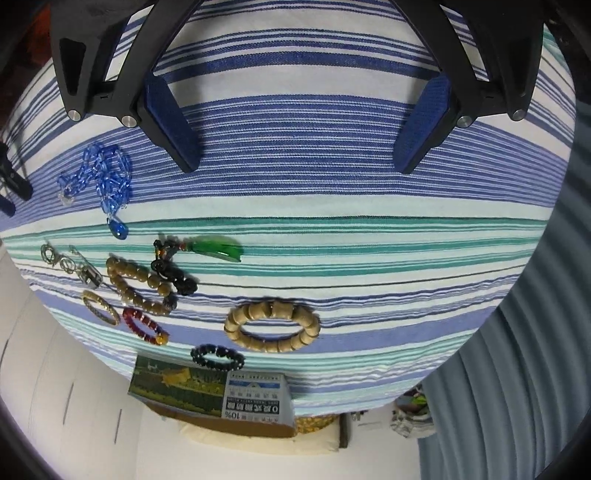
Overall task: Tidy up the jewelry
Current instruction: 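Withdraw both tools from the box back over the remaining jewelry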
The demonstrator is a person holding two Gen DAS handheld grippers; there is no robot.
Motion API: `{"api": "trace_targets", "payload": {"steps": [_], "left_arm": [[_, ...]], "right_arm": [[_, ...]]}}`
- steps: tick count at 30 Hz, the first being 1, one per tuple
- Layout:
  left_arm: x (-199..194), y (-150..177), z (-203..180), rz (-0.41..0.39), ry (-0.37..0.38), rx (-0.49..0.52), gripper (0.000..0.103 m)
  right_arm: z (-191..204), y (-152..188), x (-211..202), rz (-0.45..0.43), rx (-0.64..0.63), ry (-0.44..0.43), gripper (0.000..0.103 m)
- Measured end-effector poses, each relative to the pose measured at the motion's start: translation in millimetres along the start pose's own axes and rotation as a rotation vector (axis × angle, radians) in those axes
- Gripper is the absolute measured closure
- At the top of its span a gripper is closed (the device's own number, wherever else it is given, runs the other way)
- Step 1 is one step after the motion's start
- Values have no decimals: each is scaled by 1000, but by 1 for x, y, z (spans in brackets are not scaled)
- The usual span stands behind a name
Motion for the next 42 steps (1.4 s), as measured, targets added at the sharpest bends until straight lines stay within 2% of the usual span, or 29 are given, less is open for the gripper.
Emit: {"api": "trace_targets", "payload": {"steps": [24, 31, 36, 40, 42], "left_arm": [[-1, 1, -2, -27, 20, 20, 0], [1, -1, -4, 6, 34, 41, 0], [5, -7, -20, 22, 84, 86, 0], [13, -16, -47, 38, 156, 144, 0], [21, -22, -58, 45, 158, 190, 0]], "right_arm": [[1, 1, 4, 63, -21, 0, 0], [2, 2, 3, 70, -23, -1, 0], [3, 2, 3, 79, -24, -3, 0], [4, 2, 3, 81, -24, -1, 0], [4, 2, 3, 81, -23, 0, 0]]}}
Point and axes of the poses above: each gripper's, at about its wrist camera, not at the fingertips, and x roughly the way its jaws point, z to its left, y to its underside, the point moved 9 cm from there along x, roughly the way its jaws point, and after that the axes turned 6 degrees about -z, right-handed, at the moved point
